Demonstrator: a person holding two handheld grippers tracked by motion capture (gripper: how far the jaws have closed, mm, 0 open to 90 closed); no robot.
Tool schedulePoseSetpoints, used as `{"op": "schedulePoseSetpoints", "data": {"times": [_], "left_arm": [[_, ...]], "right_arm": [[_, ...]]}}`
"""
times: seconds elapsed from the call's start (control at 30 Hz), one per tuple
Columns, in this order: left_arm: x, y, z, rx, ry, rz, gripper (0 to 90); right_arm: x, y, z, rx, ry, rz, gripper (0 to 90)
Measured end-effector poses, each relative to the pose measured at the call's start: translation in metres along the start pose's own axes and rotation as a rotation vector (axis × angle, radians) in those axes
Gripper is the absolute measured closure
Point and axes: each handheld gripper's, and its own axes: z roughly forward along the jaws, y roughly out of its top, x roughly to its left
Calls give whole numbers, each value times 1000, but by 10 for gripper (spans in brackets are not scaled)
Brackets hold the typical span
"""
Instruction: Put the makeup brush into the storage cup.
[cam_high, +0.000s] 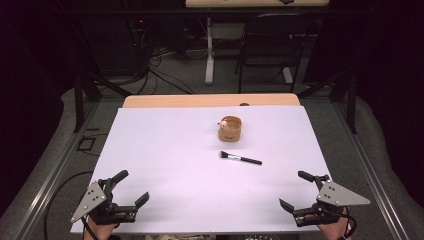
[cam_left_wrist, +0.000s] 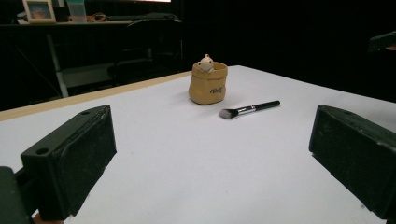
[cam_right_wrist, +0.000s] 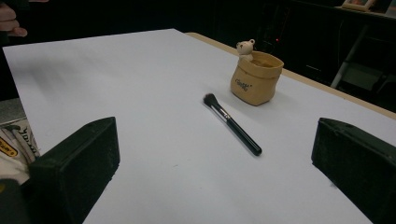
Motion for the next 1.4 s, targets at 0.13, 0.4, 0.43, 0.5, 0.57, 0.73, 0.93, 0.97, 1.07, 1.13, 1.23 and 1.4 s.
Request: {"op": "schedulePoseSetpoints", "data": {"times": [0.13,0.4,0.43,0.5,0.57,0.73,0.93,0.97,1.07,1.13,1.23,1.4], "left_arm": [[0,0,0,4,0,-1,6],[-1,0,-1,21,7,-2,7],[-1,0,-1,22,9,-5,8],[-1,0,0,25,10,-4,8],[-2,0,1,38,9,1,8],[-1,-1,0,32,12,-3,8],[-1,0,0,30,9,-2,8],[-1,0,0,31,9,-2,8],[-1,0,1,28,7,-1,8],[-1,0,2,28,3,-2,8],[0,0,3,25,-1,-1,9],[0,0,4,25,-5,-1,8]], "right_arm": [[0,1,0,7,-1,-3,6],[-2,2,6,13,5,-2,2],[-2,2,6,18,7,-1,1],[-2,2,7,30,8,4,0],[-2,3,9,41,10,11,0],[-2,5,14,63,18,14,0],[-4,7,21,82,26,34,0],[-4,7,21,81,23,34,0],[-4,10,22,68,21,32,0],[-6,11,23,58,9,26,0],[-8,13,24,38,-5,24,0],[-11,16,26,11,-26,21,0]]}}
